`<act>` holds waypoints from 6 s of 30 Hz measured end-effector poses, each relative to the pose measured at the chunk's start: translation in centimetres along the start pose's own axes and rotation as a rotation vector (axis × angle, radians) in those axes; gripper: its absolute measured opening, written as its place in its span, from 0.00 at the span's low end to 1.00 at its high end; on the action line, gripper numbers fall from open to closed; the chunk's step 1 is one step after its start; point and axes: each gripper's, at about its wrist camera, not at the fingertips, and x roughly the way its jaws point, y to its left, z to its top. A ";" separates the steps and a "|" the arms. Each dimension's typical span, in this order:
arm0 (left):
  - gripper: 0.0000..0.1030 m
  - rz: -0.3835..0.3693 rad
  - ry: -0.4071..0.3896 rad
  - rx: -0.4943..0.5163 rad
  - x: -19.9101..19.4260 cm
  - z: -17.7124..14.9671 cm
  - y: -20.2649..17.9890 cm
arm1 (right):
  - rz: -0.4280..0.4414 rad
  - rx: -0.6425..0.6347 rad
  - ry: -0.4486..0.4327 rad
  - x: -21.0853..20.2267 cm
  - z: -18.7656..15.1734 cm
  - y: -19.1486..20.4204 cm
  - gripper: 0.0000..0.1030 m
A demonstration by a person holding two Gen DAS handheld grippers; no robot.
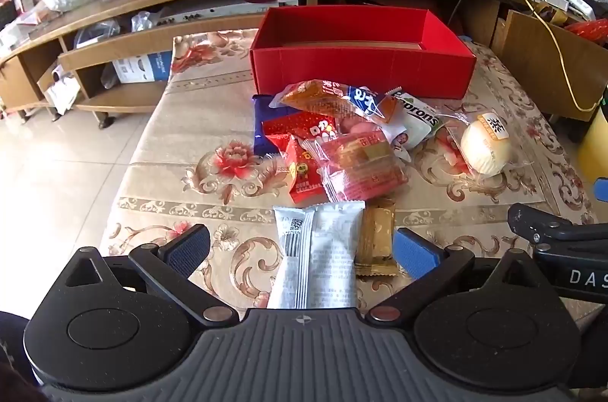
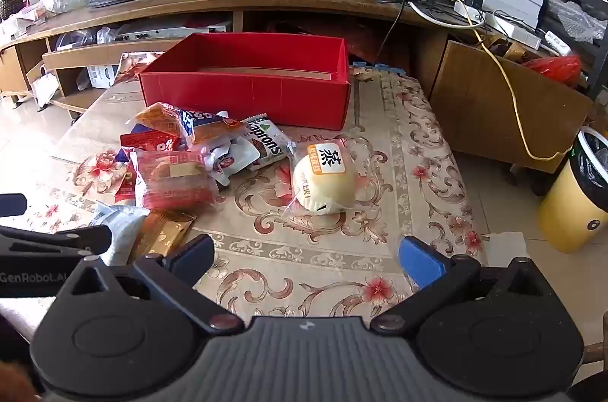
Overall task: Organize snacks
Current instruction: 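Lower the left gripper around the white wafer bar packet, then close the left gripper on the white packet while the right gripper grasps the bun, then carry the white packet and bun into the red box with both grippers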
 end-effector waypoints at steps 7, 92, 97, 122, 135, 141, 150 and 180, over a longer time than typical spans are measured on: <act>1.00 0.011 0.021 -0.002 0.4 -0.3 -0.1 | -0.005 -0.007 0.009 0.2 -0.1 0.2 0.99; 0.58 -0.043 0.199 -0.017 5.1 -1.0 0.0 | 0.066 -0.063 0.155 4.6 0.2 1.3 0.87; 0.53 -0.058 0.197 -0.027 5.0 -1.0 0.1 | 0.063 -0.037 0.147 4.7 0.7 0.4 0.86; 0.44 -0.060 0.150 -0.009 3.0 -0.1 -0.6 | 0.090 -0.022 0.146 4.3 1.2 -0.2 0.86; 0.44 -0.116 0.111 -0.002 3.2 3.8 -1.1 | 0.055 0.022 0.119 5.8 4.6 -3.4 0.86; 0.44 -0.156 0.115 0.028 4.6 5.6 -2.7 | 0.033 -0.011 0.153 8.7 6.2 -4.3 0.86; 0.45 -0.186 0.161 0.029 6.8 6.2 -4.0 | 0.071 -0.050 0.237 13.8 7.5 -3.7 0.85; 0.44 -0.164 0.020 0.075 2.8 8.3 -4.9 | 0.139 0.015 0.098 5.9 9.0 -3.7 0.54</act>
